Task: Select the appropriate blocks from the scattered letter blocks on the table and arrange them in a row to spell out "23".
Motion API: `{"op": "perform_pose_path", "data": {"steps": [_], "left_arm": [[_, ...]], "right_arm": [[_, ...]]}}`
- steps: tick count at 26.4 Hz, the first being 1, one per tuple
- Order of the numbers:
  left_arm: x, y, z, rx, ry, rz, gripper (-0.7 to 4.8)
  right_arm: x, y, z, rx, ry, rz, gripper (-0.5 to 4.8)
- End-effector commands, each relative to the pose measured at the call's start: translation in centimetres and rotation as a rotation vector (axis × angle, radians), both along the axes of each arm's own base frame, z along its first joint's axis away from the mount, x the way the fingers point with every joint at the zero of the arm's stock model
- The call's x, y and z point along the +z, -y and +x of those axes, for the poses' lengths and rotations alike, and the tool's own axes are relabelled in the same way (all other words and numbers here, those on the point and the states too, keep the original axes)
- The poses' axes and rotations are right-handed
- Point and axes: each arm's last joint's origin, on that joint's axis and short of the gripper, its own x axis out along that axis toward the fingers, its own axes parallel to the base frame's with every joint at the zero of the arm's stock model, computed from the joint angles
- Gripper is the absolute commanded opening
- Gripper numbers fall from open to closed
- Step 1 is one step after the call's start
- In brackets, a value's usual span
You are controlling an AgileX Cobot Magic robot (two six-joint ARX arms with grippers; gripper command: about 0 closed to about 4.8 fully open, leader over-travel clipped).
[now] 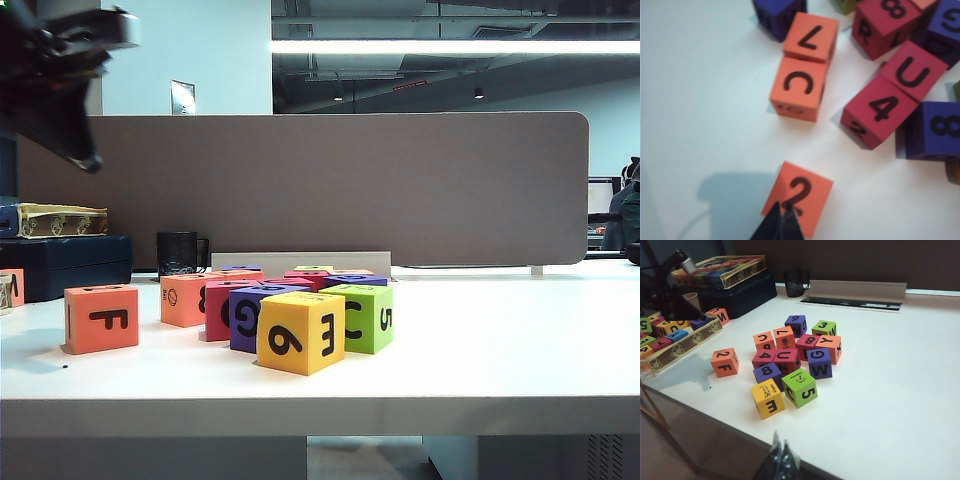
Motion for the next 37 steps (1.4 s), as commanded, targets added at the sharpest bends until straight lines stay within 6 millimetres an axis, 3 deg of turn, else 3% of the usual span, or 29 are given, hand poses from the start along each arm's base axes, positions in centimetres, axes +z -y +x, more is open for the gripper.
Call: {"op": "perform_pose_path", "data": {"steps": [1,3,5,10,12,17,21,26,35,36,37], "left_arm": [[-0.4,0.3,1.2,-0.021,-0.008,0.029,-0.03],[-0.9,0.5,1.9,-0.031,-0.027,0.043,0.03],[-1.6,0.6,2.5,-0.031,-0.059,0.050,0.68],[-2.9,0.8,2.8,-0.037,-0.150,0.067,3.41],[-3.4,1.1,2.9,-0.066,-0.167,0.090,4.14],[-4.4,1.2,3.5,-0.167,-0.165,0.171,4.16],[-5.6,1.3,3.9,-0.228,-0.200,0.219,4.71],[-7.0,1.4,4.5,-0.243,-0.238,0.233,4.71],[-8.5,1.6,5.3,-0.242,-0.257,0.239,4.64],[-8.6,1.6,5.4,-0.241,-0.259,0.239,4.54],[-8.8,1.7,5.5,-0.242,-0.269,0.241,4.12]], "right_arm": [[0.2,0.0,-0.2,0.003,0.032,-0.004,-0.01],[0.2,0.0,-0.2,0.003,0.032,-0.004,-0.01],[0.2,0.0,-0.2,0.003,0.032,-0.004,-0.01],[0.2,0.0,-0.2,0.003,0.033,-0.004,-0.01],[0.2,0.0,-0.2,0.002,0.032,-0.004,-0.01],[0.1,0.0,-0.2,0.002,0.025,-0.004,-0.01],[0.1,0.0,-0.2,0.002,0.025,-0.004,-0.01],[0.1,0.0,-0.2,0.002,0.025,-0.003,-0.01],[0.1,0.0,-0.2,0.002,0.025,-0.004,-0.01],[0.1,0.0,-0.2,0.002,0.025,-0.004,-0.01],[0.1,0.0,-0.2,0.002,0.025,-0.004,-0.01]]}}
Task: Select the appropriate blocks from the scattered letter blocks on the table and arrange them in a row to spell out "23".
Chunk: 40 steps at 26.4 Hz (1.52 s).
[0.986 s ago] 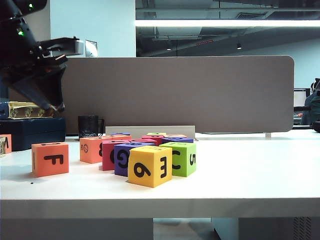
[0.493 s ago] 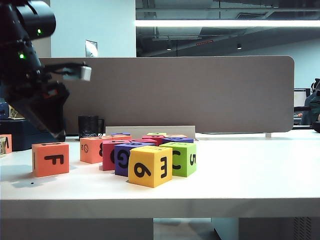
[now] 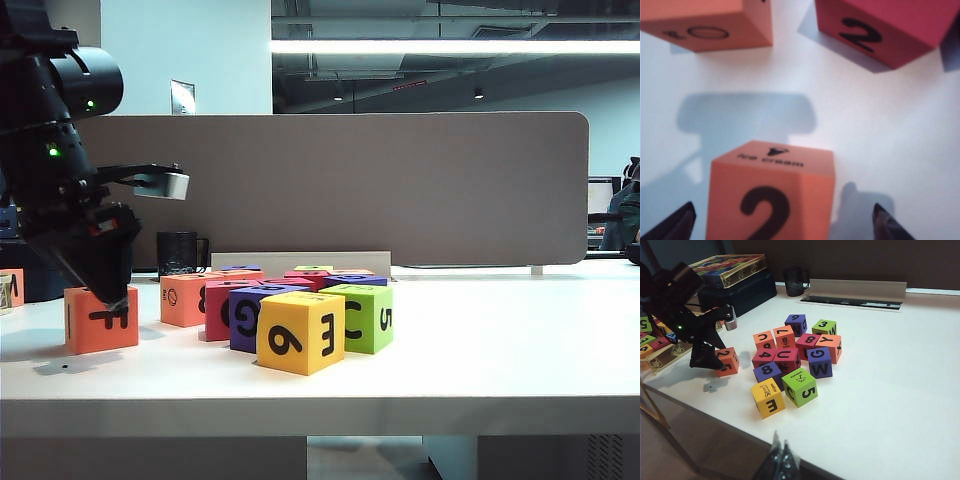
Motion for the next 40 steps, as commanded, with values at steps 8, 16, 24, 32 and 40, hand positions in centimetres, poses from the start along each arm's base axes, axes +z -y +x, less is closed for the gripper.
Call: {"op": "perform_pose_path", "data": {"steps": [8,16,24,32,40], "left_arm": [[-0.9,0.1,0.3,0.016,-0.034,-0.004,3.01],[-0.9,0.3,0.3,0.107,-0.054,-0.044,2.42],[0.2,1.3,-0.1,0.195,-0.066,-0.091,2.42],[7.6,4.2,-0.4,0.467,-0.161,-0.184,2.41],[11.5,10.8,-1.7,0.325,-0.014,-0.350,2.41]], "right_arm": [[0.2,0.0,-0.3,0.000,0.028,-0.003,-0.01],[0.2,0.0,-0.2,-0.001,0.028,-0.003,-0.01],[0.2,0.0,-0.2,-0.001,0.028,-0.003,-0.01],[0.2,0.0,-0.2,-0.002,0.028,-0.003,-0.01],[0.2,0.0,-0.2,-0.002,0.028,-0.003,-0.01]]}}
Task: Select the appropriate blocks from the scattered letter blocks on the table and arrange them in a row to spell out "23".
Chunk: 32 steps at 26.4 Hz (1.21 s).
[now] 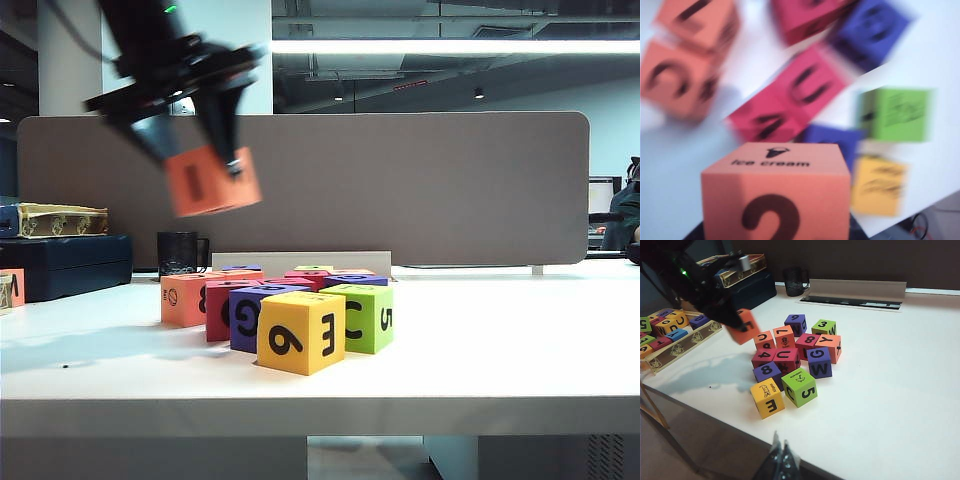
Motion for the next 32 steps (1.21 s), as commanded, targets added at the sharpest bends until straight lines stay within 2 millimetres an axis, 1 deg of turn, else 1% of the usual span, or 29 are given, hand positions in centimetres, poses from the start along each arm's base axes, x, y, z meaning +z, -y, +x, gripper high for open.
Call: {"op": "perform_pose_path", "data": {"steps": [1,4,8,11,12,13,17,19,23,26,32], "left_arm": [[1.0,2.7,-0.6,-0.015,0.097,-0.092,2.41],[1.3,5.2,-1.3,-0.071,0.154,-0.149,2.41],[0.8,8.8,-2.3,-0.160,0.206,-0.203,2.41],[-0.3,10.9,-2.7,-0.205,0.212,-0.217,2.41],[-1.5,12.1,-2.7,-0.197,0.203,-0.209,2.41],[-2.6,12.8,-2.4,-0.173,0.186,-0.193,2.41],[-6.0,14.0,-1.4,-0.072,0.067,-0.205,2.42],[-7.1,14.5,-1.2,-0.060,0.012,-0.238,2.42],[-7.7,15.4,-1.5,-0.078,0.003,-0.257,2.41],[-8.0,15.6,-1.6,-0.080,-0.003,-0.253,2.41],[-8.5,15.4,-1.6,-0.052,-0.002,-0.199,2.41]], "right_arm": [[0.2,0.0,-0.2,0.000,0.028,-0.003,-0.01],[0.2,0.0,-0.3,0.000,0.029,-0.003,-0.01],[0.2,0.0,-0.3,0.000,0.029,-0.003,-0.01],[0.2,0.0,-0.3,0.000,0.028,-0.003,-0.01],[0.2,0.0,-0.3,0.000,0.029,-0.003,-0.01],[0.2,0.0,-0.3,0.000,0.029,-0.003,-0.01],[0.2,0.0,-0.3,0.000,0.029,-0.003,-0.01],[0.2,0.0,-0.3,0.000,0.029,-0.003,-0.01],[0.2,0.0,-0.3,0.000,0.028,-0.003,-0.01],[0.2,0.0,-0.3,0.000,0.028,-0.003,-0.01],[0.2,0.0,-0.3,0.000,0.028,-0.003,-0.01]]}}
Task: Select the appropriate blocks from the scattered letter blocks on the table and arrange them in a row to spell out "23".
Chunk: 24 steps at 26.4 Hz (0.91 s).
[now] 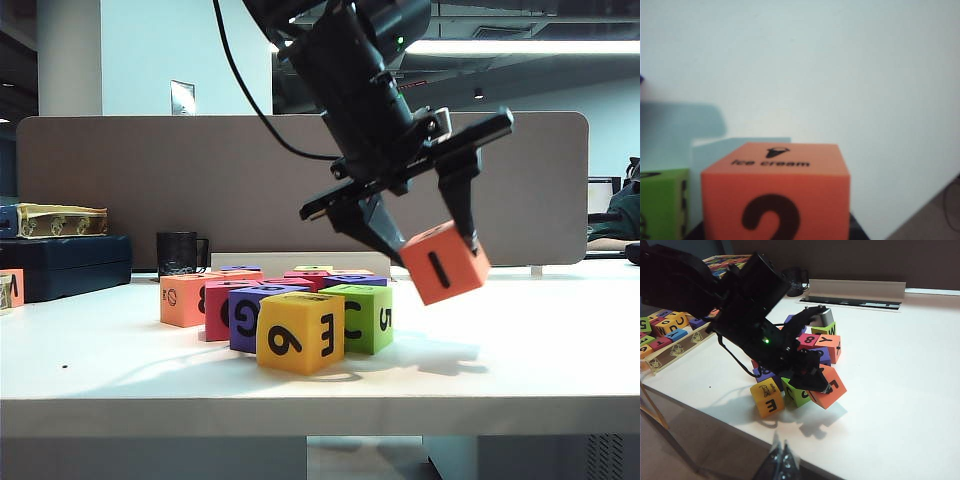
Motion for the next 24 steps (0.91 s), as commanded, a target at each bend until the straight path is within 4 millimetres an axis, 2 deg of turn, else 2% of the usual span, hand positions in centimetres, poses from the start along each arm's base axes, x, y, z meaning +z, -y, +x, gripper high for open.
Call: {"op": "perform_pose_path", "data": {"steps": [1,10,18,24], "left_arm": [[-0.1,-0.2,0.0,0.028,0.009,0.047,2.41],[-0.8,-2.0,0.2,0.080,0.047,0.271,2.41],[-1.4,-5.9,2.3,0.162,-0.023,0.416,2.42],[-1.5,-8.9,4.2,0.218,-0.061,0.452,2.42]], "right_arm": [[0.1,0.0,-0.3,0.000,0.026,-0.003,-0.01],[0.1,0.0,-0.3,0.001,0.026,-0.003,-0.01],[0.1,0.0,-0.3,0.000,0.026,-0.003,-0.01],[0.1,0.0,-0.3,0.000,0.026,-0.003,-0.01]]}}
